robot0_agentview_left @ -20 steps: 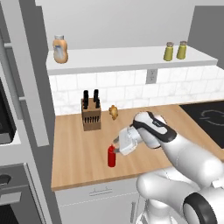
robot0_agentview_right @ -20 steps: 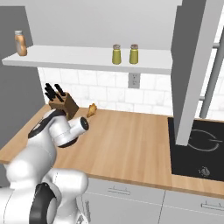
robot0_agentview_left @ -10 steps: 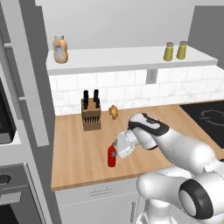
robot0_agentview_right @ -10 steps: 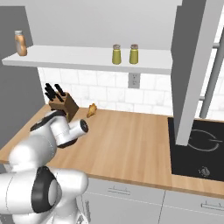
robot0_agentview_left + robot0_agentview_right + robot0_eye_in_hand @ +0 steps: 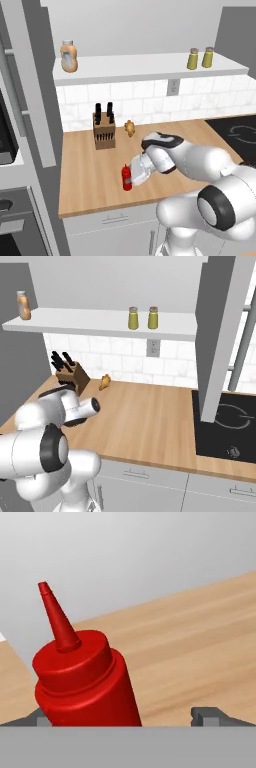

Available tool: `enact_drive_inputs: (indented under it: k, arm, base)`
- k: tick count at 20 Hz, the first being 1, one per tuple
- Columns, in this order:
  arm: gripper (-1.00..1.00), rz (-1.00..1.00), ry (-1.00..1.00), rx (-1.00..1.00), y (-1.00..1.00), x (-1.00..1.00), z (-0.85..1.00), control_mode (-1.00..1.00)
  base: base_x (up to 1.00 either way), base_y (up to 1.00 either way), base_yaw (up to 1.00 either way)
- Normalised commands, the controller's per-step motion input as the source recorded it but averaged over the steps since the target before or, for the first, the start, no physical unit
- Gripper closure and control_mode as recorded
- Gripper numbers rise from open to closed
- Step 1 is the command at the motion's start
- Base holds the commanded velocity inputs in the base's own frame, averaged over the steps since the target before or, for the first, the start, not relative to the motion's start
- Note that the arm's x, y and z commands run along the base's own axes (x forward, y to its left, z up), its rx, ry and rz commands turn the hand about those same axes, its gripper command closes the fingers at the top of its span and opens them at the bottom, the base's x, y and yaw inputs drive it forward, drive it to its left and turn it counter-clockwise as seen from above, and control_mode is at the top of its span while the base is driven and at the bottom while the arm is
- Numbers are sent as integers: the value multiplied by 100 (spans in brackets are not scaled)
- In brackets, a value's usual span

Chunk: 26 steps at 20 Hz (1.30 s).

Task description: Put the shaker and condiment bottle from the counter next to their counterparts in the cabinet.

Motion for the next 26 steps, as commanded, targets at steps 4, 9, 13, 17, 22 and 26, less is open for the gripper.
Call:
enact_drive_inputs:
  k: [4, 9, 13, 17, 22, 26]
  arm:
    - [-100, 0, 0, 0, 28, 0, -22, -100]
    - [100, 0, 0, 0, 35, 0, -25, -100]
    - [100, 0, 0, 0, 18, 0, -10, -100]
    - [100, -4, 0, 0, 1, 0, 32, -100]
    - [100, -9, 0, 3, -1, -4, 81, -100]
    - [100, -10, -3, 12, -9, -23, 93, -100]
  base:
    - [0, 0, 0]
    - [0, 0, 0]
    - [0, 0, 0]
    - [0, 0, 0]
    - [0, 0, 0]
    - [0, 0, 0]
